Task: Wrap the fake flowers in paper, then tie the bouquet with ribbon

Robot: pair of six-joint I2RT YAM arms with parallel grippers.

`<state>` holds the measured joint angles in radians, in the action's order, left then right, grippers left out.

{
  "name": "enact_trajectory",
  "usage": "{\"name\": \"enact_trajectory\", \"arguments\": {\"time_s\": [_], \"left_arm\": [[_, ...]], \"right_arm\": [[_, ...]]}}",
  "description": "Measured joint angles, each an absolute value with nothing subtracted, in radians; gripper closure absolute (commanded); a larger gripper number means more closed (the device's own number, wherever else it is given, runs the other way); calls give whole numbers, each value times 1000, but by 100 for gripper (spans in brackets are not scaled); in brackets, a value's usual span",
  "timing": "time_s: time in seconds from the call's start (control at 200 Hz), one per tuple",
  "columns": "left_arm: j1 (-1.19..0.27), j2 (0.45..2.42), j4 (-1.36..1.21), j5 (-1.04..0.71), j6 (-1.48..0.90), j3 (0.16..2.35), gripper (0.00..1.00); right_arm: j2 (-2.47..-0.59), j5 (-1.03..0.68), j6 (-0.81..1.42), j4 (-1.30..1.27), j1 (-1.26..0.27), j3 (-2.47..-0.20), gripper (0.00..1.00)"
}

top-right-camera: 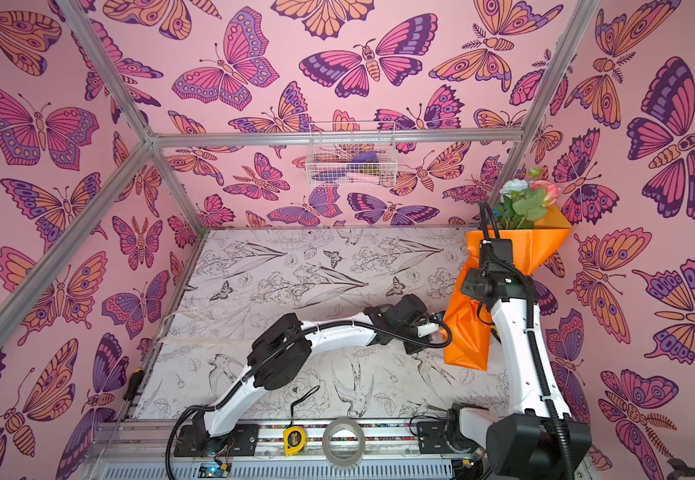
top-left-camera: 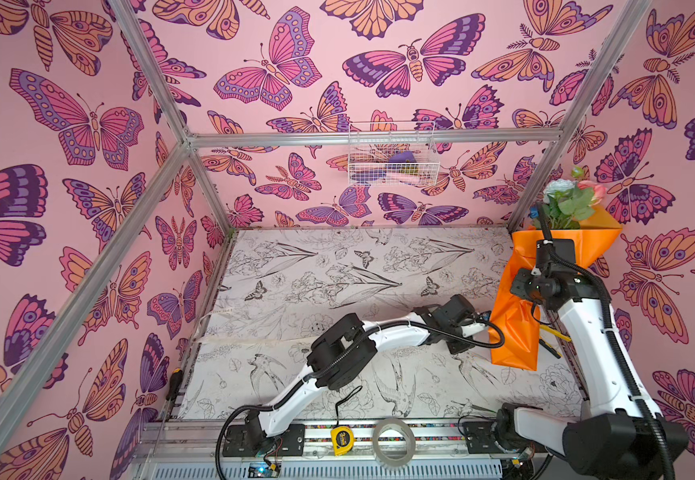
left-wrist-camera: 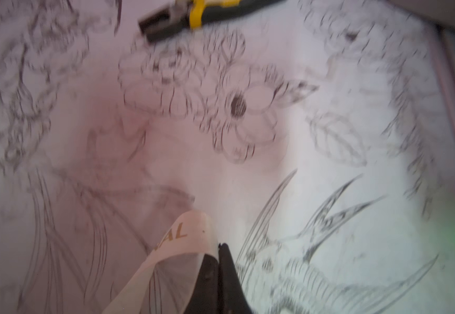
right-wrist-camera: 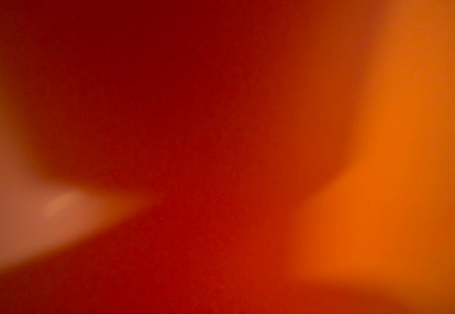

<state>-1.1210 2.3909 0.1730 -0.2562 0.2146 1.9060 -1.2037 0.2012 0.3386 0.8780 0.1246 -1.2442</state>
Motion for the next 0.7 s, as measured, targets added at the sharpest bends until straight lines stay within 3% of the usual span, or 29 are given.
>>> {"name": "enact_trajectory", "arguments": {"time_s": [0.15,0.185,0.23,0.355,0.496,0.701], "left_arm": [[-1148,2467,185,-304,171,2107,100],[-1147,2479,184,-315,156,2135,95],[-1145,2490,180,-323,139,2158,83],[-1137,2495,167,-326,108,2164,30],[-1128,2438,87,-326,72,2020,0],[-1101,2131,-6,-328,43,1594,1]], "right_arm": [[-1210,221,322,879,152,-1287,100],[-1210,225,316,879,156,-1296,100],[-1210,226,311,875,157,-1301,100],[-1216,221,308,871,157,-1302,100],[-1233,183,310,876,156,-1300,100],[-1257,86,313,871,155,-1299,100]]}}
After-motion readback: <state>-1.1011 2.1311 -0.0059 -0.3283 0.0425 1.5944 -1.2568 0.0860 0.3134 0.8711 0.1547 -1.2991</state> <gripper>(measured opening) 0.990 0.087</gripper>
